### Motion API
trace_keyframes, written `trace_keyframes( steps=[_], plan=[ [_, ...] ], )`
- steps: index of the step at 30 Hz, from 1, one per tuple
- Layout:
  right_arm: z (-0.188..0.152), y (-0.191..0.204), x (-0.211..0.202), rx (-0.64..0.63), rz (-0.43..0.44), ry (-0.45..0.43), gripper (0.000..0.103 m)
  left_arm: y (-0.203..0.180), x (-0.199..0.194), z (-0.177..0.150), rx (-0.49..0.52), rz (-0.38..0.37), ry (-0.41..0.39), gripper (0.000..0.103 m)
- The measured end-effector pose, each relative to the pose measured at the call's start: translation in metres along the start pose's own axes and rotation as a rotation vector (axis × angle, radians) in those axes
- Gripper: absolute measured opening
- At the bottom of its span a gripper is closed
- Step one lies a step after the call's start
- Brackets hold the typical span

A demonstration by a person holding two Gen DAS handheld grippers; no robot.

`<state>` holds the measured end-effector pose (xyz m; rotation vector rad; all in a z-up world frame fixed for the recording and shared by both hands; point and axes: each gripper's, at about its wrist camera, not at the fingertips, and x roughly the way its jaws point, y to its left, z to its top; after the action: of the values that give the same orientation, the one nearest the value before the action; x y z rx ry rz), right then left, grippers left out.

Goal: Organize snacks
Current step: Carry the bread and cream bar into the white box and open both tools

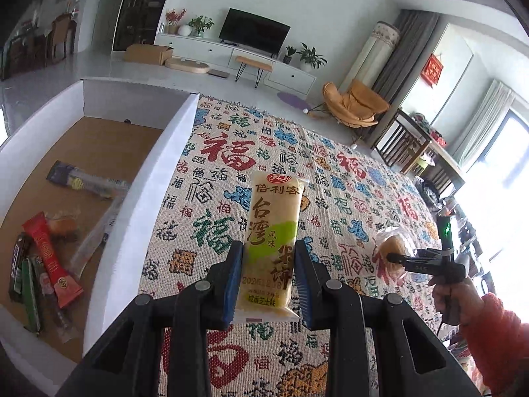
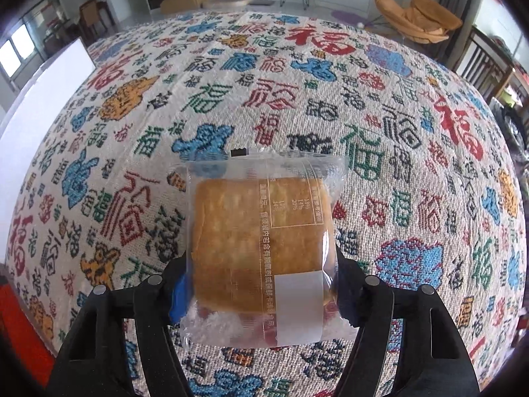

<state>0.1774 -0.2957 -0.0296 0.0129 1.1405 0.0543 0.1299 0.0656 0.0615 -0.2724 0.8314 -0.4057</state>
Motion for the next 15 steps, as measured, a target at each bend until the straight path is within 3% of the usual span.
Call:
trace_keyframes(
  steps=[3,6,11,15],
  plan=[
    [0.019,0.026,-0.022,-0.024,0.046,-0.047,0.071,0.025,-0.032,0.012,-0.034,0.028,-0.040,0.030],
    [0.051,0.084,-0.056,-0.074,0.186,-0.118,0.071,0.060,-0.060,0.029,-0.050,0.153,-0.083,0.030],
    [0.103,0.232,-0.102,-0.218,0.473,-0.194,0.072,0.134,-0.082,0.041,-0.129,0.345,-0.094,0.030],
    [0.124,0.354,-0.109,-0.338,0.601,-0.194,0.072,0.184,-0.083,0.037,-0.205,0.461,-0.077,0.031]
  ],
)
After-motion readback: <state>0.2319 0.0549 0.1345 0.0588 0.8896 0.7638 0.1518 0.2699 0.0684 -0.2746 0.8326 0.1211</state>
